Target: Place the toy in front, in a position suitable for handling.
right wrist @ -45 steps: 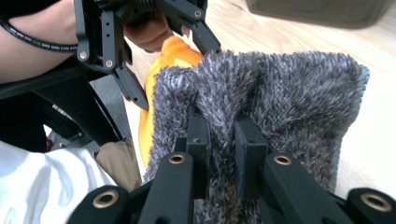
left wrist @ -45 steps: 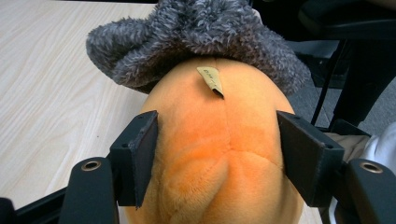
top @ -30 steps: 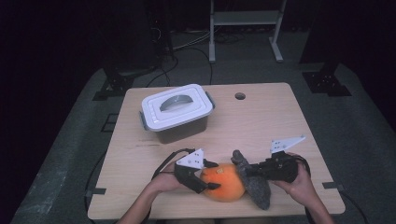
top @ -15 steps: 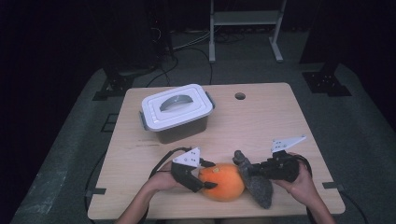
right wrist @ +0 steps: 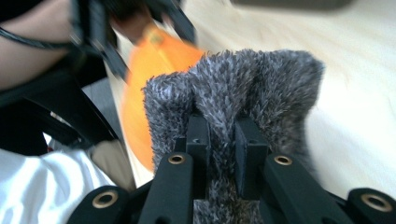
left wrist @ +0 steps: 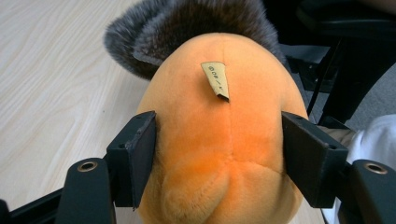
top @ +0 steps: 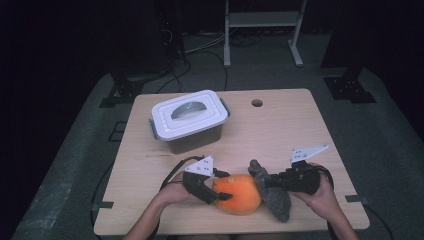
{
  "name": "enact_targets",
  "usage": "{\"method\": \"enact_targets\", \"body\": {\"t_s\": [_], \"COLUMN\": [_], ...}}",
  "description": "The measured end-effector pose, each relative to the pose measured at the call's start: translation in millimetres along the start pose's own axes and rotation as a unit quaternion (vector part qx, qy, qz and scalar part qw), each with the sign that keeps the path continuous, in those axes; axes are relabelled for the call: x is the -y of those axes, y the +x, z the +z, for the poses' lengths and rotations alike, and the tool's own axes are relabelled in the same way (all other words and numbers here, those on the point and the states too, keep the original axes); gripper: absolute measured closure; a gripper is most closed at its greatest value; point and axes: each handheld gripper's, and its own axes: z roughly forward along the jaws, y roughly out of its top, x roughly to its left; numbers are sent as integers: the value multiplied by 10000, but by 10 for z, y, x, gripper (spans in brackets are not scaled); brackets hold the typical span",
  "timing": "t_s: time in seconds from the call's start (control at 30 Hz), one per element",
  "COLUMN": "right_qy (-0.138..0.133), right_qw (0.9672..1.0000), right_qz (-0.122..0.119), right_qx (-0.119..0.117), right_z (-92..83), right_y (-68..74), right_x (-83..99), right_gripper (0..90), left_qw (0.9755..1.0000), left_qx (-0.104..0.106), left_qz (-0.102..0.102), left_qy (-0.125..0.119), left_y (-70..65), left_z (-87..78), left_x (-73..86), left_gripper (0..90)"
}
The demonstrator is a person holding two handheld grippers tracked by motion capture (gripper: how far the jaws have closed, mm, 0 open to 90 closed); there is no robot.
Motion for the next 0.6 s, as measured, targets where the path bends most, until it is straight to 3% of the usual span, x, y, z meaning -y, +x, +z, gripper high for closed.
{"method": "enact_targets", "body": {"t_s": [0.13,0.23,0.33,0.4,0.53,0.6], "right_qy": [226,329,469,410,-23,25], "right_qw": [9996,9994,9989,9991,9999,9996], "right_qz": [-156,-51,43,30,-151,-296], "right_qx": [-31,-123,22,105,2,-6], "right_z": [115,133,93,47,-6,44], "right_y": [78,24,-42,-40,83,148], "right_x": [-27,18,84,82,-69,-119], "right_gripper": [778,778,777,778,778,778], "left_qw": [10000,10000,10000,10000,9998,9997], "left_qx": [-8,-19,-27,-38,-56,-74], "left_qz": [36,52,22,78,206,241], "left_qy": [11,2,-14,12,-3,16], "left_y": [-10,-25,-33,-49,-106,-117], "left_z": [12,14,12,25,92,104], "left_x": [-5,-15,-37,-63,-131,-145], "left_gripper": [310,310,309,310,310,309]}}
